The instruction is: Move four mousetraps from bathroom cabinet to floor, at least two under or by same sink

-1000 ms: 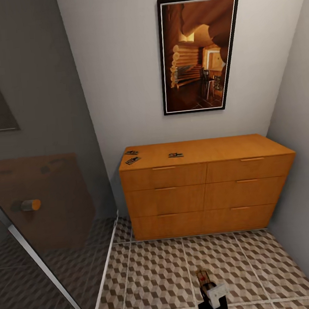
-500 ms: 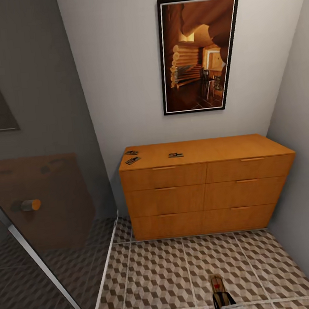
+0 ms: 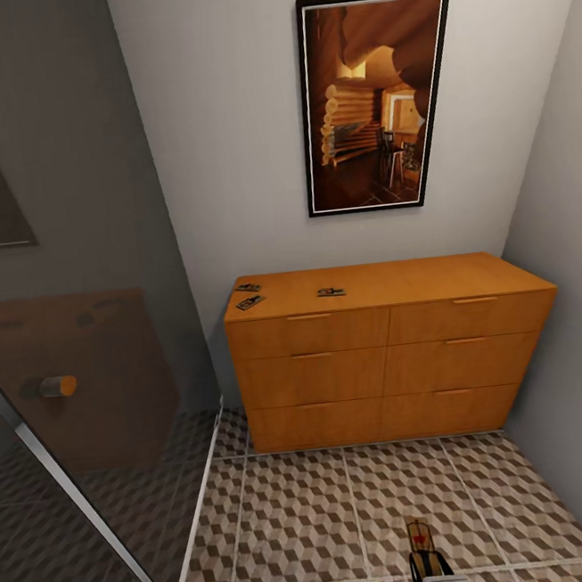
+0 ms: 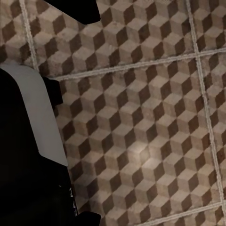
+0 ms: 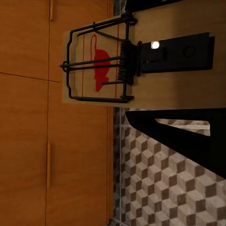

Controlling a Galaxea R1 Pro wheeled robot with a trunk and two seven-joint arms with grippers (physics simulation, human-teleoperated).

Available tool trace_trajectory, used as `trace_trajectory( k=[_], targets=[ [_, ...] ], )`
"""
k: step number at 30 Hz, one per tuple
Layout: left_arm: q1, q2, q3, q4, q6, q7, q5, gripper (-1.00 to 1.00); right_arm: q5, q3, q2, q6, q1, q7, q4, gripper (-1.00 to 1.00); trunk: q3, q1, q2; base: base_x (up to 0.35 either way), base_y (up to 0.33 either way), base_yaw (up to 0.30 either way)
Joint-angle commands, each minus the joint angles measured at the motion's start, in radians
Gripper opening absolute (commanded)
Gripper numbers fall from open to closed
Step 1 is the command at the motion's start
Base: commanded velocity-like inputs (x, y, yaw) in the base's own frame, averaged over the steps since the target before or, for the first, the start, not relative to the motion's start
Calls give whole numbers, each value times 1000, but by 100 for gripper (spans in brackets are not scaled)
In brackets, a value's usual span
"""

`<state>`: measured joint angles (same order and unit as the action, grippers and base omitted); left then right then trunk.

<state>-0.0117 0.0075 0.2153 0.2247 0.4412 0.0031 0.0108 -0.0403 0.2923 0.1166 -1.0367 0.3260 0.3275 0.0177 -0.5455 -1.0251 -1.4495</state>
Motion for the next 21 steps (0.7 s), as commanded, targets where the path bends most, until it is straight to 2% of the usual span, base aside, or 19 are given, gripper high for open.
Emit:
trace_trajectory(
  k=[1,11,15,20,21],
  targets=[
    [-1,1,3,0,3,1,1,100,-6,8,1,-2,1,3,-1,-100,-1,0,0,0,0,0],
    [-1,-1,0,21,-2,9,1,100,-6,8,3,-2,1,4,-1,-100,-1,0,0,0,0,0],
    [-2,-12,0,76,-21,47,1,100,-6,8,3,-1,1,4,-1,-100,-1,0,0,0,0,0],
    [-2,-21,-1,186,-131,93,1,100,-6,8,2,0,1,4,-1,-100,-1,0,0,0,0,0],
    [-2,-21,-1,226,-179,97,1,100,-6,8,2,0,1,4,-1,-100,-1,0,0,0,0,0]
  ],
)
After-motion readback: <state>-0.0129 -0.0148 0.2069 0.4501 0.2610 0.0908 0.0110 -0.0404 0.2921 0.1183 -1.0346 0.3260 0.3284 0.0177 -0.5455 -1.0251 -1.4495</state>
